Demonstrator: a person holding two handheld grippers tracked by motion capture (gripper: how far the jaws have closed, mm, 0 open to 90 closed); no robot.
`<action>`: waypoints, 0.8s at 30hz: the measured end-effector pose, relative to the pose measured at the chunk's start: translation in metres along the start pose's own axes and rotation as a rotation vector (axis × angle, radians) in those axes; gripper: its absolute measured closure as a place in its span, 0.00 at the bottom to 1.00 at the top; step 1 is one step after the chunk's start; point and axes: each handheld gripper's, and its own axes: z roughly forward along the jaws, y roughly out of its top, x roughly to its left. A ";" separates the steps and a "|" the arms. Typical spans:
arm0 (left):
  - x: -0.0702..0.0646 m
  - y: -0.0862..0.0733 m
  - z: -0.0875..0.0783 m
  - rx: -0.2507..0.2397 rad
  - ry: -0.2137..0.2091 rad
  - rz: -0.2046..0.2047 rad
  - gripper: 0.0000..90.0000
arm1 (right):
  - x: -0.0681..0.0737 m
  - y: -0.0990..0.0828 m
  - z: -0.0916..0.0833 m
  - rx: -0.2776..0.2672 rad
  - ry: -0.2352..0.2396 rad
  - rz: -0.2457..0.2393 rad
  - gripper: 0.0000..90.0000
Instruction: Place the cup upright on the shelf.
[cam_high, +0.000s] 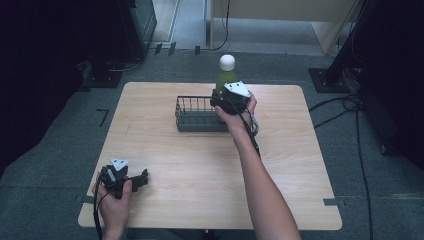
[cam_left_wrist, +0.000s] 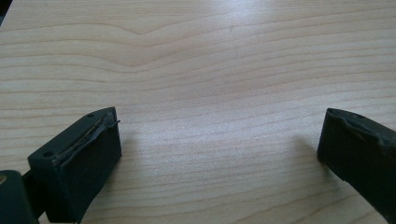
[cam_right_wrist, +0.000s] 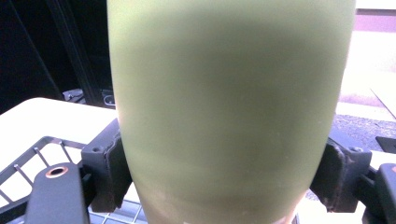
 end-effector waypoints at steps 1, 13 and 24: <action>0.000 0.000 0.000 0.000 0.000 0.000 0.00 | 0.000 0.000 0.000 0.001 0.004 0.002 0.22; 0.000 0.000 0.000 0.000 0.000 0.000 0.00 | -0.010 -0.002 -0.010 0.121 0.075 0.021 0.00; 0.000 0.000 0.000 0.000 0.000 0.000 0.00 | -0.019 -0.003 -0.035 0.121 0.076 0.024 0.00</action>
